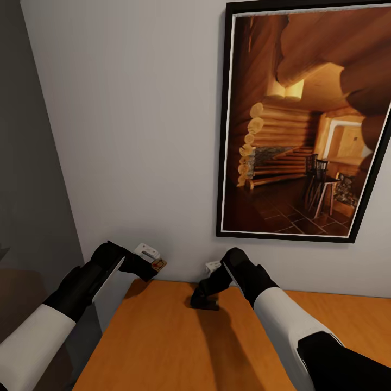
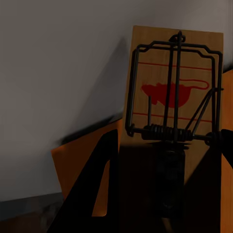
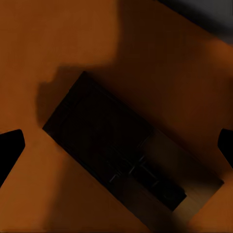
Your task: Take the four mousetraps from the cabinet in the bathroom and place them on the bathroom floor. Make sure all four end up on the same floor surface, and ensure that at least two of them are either under or directly next to the same bathroom sink.
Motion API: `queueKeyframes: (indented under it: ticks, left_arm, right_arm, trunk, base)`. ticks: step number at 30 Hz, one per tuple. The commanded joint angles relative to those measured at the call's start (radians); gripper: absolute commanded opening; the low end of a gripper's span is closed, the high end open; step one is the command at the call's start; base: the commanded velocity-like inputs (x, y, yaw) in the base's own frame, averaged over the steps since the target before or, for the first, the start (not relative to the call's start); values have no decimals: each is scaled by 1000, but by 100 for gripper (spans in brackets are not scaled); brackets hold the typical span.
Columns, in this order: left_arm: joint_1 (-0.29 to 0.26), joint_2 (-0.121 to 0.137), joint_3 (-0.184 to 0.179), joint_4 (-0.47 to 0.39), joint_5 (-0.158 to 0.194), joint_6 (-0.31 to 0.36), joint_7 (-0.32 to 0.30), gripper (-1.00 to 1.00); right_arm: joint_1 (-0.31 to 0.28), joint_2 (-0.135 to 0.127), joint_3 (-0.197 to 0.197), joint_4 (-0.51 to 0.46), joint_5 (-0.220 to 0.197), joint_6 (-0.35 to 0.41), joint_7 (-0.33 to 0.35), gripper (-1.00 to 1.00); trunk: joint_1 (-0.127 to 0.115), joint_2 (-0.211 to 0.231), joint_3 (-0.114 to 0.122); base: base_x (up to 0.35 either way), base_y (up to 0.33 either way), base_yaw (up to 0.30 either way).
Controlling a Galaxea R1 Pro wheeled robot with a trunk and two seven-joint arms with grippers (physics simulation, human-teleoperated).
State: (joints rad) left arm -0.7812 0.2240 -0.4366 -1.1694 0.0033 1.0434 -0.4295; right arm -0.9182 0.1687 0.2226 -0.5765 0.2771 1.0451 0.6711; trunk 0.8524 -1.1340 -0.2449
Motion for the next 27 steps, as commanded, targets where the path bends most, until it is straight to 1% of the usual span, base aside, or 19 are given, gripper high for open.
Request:
queueKeyframes:
  ticks: [1, 27]
  left_arm:
    - [-1, 1, -2, -1, -2, 4, 0, -100]
    - [-1, 0, -2, 0, -2, 4, 0, -100]
  right_arm:
    - [-1, 0, 1, 1, 10, 2, 9, 100]
    - [-1, 1, 0, 5, 14, 2, -8, 100]
  trunk:
    - [0, -1, -1]
    - [0, -1, -1]
  base:
    - [0, 0, 0]
    - [0, 0, 0]
